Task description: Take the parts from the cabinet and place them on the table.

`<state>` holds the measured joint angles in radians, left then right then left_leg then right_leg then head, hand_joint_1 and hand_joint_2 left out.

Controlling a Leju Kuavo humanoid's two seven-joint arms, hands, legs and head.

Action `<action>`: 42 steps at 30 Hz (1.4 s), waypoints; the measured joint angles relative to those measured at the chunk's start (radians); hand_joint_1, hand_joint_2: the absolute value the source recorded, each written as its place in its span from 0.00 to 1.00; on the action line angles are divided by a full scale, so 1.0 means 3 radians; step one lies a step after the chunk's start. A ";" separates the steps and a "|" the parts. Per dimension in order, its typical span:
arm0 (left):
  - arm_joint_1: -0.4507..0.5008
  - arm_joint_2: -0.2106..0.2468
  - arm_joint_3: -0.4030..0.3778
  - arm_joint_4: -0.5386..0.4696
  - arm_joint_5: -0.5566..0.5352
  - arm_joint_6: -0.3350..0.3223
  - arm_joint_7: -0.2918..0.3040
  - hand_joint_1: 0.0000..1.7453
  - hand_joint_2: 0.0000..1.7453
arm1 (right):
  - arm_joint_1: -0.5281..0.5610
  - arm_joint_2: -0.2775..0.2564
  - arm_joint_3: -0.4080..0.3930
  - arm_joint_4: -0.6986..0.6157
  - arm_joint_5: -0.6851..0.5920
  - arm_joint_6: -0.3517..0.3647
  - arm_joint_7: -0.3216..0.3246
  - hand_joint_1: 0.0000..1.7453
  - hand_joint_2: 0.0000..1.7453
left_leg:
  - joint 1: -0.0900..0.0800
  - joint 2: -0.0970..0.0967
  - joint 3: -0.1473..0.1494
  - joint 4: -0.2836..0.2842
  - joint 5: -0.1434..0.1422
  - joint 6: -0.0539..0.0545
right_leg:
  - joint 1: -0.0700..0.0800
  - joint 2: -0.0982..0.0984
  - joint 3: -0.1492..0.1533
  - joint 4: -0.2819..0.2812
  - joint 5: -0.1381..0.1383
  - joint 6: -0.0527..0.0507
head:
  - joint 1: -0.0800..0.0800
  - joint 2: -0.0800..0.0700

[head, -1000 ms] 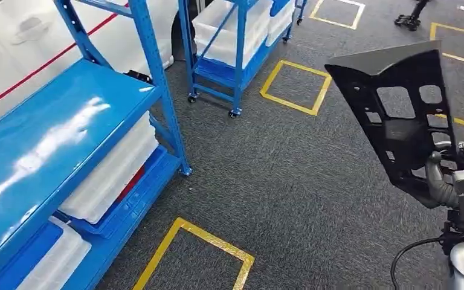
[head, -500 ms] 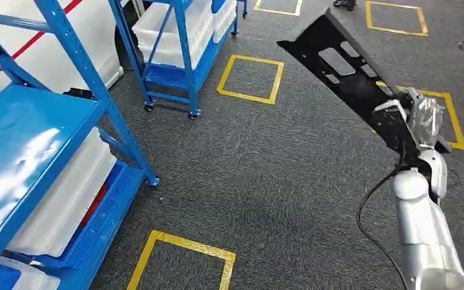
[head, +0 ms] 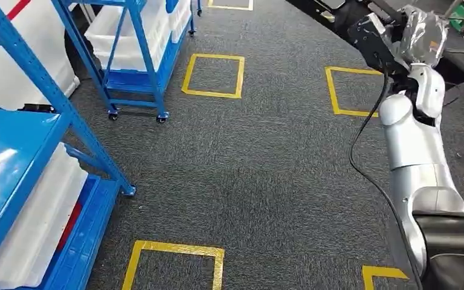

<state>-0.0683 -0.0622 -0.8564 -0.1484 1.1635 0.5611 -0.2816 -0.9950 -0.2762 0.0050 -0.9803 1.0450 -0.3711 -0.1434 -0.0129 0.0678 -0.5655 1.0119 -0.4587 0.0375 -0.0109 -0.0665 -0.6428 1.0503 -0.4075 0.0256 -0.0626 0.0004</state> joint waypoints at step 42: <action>0.0013 0.0175 -0.0191 0.0000 -0.0108 -0.0673 -0.0454 0.00 0.00 | -0.0092 -0.1475 0.0514 0.1146 0.1063 0.0048 0.0328 1.00 1.00 | 0.0028 -0.0204 -0.0558 0.1128 -0.0495 -0.0114 | -0.0002 0.0378 0.0095 -0.0142 -0.0040 -0.0115 | 0.0006 0.0000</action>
<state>-0.0644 -0.0095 -0.9136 -0.1484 1.1311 0.3593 -0.4177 -1.0226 -0.7187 0.1591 -0.6367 1.3638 -0.3567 -0.0450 -0.0047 0.0065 -0.7329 1.3504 -0.6073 0.0033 -0.0115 0.0469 -0.6143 1.0076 -0.4197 -0.0087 -0.0607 0.0004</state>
